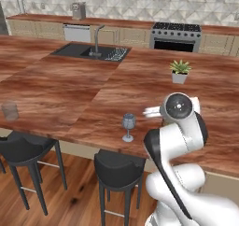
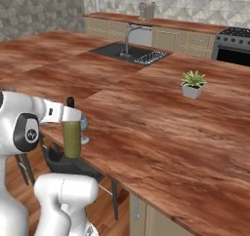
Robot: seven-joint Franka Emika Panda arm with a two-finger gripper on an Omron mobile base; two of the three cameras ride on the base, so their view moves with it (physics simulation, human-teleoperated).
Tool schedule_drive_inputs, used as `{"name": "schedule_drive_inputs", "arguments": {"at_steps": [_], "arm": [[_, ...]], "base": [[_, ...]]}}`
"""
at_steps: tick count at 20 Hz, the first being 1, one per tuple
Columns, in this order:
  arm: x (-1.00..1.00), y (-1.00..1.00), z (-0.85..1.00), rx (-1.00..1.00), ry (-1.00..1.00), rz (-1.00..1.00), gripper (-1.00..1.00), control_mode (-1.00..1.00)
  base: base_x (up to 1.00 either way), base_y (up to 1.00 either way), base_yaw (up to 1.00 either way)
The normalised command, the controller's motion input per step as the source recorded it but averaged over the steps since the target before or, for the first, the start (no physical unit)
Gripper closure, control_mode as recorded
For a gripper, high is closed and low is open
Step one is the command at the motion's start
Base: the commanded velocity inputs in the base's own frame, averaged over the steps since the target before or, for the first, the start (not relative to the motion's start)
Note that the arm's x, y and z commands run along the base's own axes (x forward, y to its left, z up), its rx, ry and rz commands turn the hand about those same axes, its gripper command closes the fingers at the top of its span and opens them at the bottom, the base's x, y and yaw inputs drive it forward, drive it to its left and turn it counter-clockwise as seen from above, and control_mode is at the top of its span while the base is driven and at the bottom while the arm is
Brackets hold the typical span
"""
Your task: There is a wine glass and glass cup on the dining counter. Place the wine bottle next to the wine glass and the juice bottle next to the glass cup.
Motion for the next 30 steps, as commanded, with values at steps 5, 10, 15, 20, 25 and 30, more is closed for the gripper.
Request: {"name": "schedule_drive_inputs", "arguments": {"at_steps": [5, 10, 15, 20, 25, 30], "arm": [[0.16, -0.13, 0.00, 0.01, 0.00, 0.37, 1.00, -1.00], [0.14, -0.26, 0.00, 0.02, 0.00, 0.39, 1.00, -1.00], [0.00, -0.27, -0.10, 0.09, -0.16, 0.46, 1.00, -1.00], [0.15, -0.14, -0.12, 0.08, -0.18, 0.38, 1.00, -1.00], [0.25, -0.07, -0.13, 0.11, -0.01, 0.28, 1.00, -1.00], [0.27, 0.00, -0.18, 0.05, 0.00, 0.19, 1.00, -1.00]], "base": [[0.00, 0.00, 0.00], [0.00, 0.00, 0.00], [0.00, 0.00, 0.00], [0.00, 0.00, 0.00], [0.00, 0.00, 0.00], [0.00, 0.00, 0.00]]}}
